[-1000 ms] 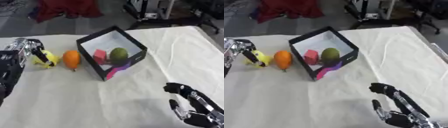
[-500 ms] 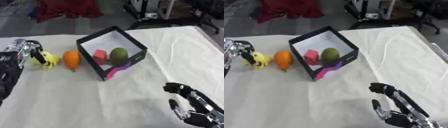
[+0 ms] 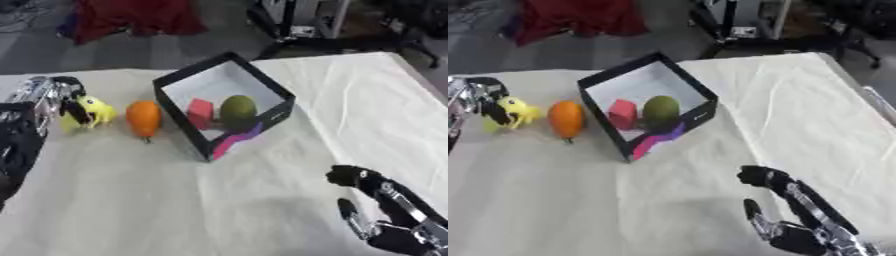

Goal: Pick up objects on the table and place them in the box.

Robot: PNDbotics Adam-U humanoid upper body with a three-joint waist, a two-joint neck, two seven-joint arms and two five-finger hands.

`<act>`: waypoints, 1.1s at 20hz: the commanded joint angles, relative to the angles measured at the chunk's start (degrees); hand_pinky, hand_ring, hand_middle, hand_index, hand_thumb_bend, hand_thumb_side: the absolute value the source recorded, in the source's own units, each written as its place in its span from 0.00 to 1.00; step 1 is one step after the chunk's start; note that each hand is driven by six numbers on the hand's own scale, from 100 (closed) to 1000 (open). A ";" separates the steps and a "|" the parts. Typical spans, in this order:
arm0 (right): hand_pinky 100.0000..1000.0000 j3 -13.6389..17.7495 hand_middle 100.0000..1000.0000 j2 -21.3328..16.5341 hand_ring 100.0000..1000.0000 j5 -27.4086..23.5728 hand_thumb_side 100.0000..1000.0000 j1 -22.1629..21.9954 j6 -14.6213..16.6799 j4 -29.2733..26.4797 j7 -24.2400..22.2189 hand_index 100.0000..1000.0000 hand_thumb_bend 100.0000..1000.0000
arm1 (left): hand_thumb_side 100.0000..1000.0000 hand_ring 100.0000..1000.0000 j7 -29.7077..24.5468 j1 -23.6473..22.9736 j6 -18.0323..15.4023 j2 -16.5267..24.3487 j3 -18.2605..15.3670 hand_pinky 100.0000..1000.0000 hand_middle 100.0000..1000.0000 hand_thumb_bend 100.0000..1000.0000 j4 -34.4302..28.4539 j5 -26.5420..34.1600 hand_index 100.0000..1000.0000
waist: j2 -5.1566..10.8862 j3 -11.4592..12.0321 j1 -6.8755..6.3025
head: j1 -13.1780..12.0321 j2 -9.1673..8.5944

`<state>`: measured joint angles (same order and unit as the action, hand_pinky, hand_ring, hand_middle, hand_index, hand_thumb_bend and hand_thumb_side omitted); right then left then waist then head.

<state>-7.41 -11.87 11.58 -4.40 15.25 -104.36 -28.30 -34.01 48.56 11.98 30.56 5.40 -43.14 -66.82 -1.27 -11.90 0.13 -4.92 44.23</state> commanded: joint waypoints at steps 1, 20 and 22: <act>0.86 0.40 0.77 -0.79 0.81 0.20 0.28 0.32 0.08 -0.59 0.22 0.88 0.00 | 0.15 0.32 0.63 2.21 -0.87 3.59 0.36 0.47 0.32 0.00 -3.78 -0.08 0.48 | 1.23 -0.07 0.42 | 0.12 -0.11; 0.86 -0.24 0.77 -0.70 0.81 -0.07 0.27 0.12 0.16 -0.48 -0.32 0.88 0.00 | 0.28 0.34 12.68 10.16 -1.82 -9.72 6.58 0.47 0.34 0.21 -12.42 -2.60 0.52 | 1.44 -1.78 0.80 | -1.02 -0.11; 0.86 -0.47 0.77 -0.64 0.81 -0.22 0.27 0.20 0.21 -0.47 -0.55 0.88 0.00 | 0.28 0.34 13.22 10.37 -2.37 -12.41 7.72 0.47 0.35 0.22 -12.33 -2.68 0.53 | 1.42 -2.15 0.95 | -1.33 -0.11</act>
<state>-7.82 -11.88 11.55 -4.58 15.35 -104.35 -28.60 -21.34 57.13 9.83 18.84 12.61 -54.78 -69.69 -1.20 -14.10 0.13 -5.97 44.23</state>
